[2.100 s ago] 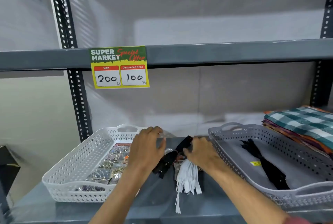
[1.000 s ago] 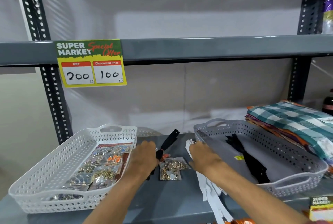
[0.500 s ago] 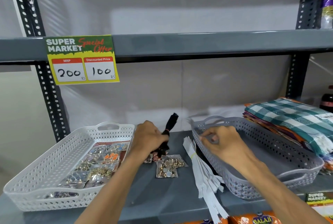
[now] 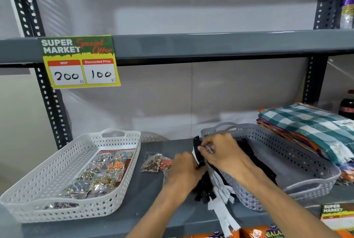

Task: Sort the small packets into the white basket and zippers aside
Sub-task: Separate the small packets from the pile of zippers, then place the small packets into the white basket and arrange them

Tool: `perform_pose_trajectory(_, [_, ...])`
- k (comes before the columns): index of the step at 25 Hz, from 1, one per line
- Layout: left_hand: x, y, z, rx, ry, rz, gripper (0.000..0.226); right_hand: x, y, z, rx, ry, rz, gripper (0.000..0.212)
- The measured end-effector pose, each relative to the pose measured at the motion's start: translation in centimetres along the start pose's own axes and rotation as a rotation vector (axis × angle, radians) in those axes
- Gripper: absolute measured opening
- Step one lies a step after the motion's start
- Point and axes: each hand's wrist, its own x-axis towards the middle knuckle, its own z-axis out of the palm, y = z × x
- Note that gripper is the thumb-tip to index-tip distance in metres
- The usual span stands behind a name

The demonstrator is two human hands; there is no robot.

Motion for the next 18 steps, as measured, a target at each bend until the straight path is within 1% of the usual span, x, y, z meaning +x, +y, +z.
perform_pose_trajectory(1, [0.2,-0.8,-0.4,0.029,0.023,0.014,0.042,0.3,0.0,0.7,-0.003,-0.029,-0.02,0.017])
perform_pose_trajectory(2, [0.4,-1.6,-1.1,0.042,0.064,0.025,0.039,0.8,0.0,1.3,-0.001,-0.057,-0.049,0.015])
perform_pose_trajectory(5, [1.4,-4.4,-3.9,0.08,0.165,0.028,0.024,3.2,-0.1,3.1,0.04,-0.14,-0.172,0.019])
perform_pose_trajectory(7, [1.9,-5.6,-5.0,0.154,0.126,-0.031,0.018,4.8,-0.5,4.5,0.049,-0.247,-0.203,0.021])
perform_pose_trajectory(8, [2.0,-6.1,-5.0,0.162,0.083,-0.067,0.02,5.6,-0.6,5.3,0.023,-0.32,-0.193,0.022])
perform_pose_trajectory(10, [2.0,-6.8,-4.4,0.104,-0.03,-0.118,0.026,6.6,-0.4,6.9,-0.09,-0.46,-0.147,0.027])
perform_pose_trajectory(12, [2.1,-7.4,-3.6,0.072,-0.08,-0.133,0.031,7.0,0.1,7.7,-0.205,-0.561,-0.106,0.032])
perform_pose_trajectory(13, [2.2,-7.6,-3.4,0.067,-0.072,-0.137,0.034,7.0,0.3,7.9,-0.227,-0.589,-0.096,0.031])
perform_pose_trajectory(15, [2.2,-7.6,-3.5,0.053,-0.043,-0.166,0.033,6.9,0.6,7.9,-0.214,-0.612,-0.084,0.028])
perform_pose_trajectory(16, [2.3,-7.7,-3.5,0.031,-0.044,-0.186,0.03,6.8,0.6,7.9,-0.202,-0.617,-0.083,0.025])
perform_pose_trajectory(18, [2.3,-8.1,-3.5,-0.03,-0.073,-0.234,0.017,6.6,0.4,7.8,-0.187,-0.628,-0.083,0.021])
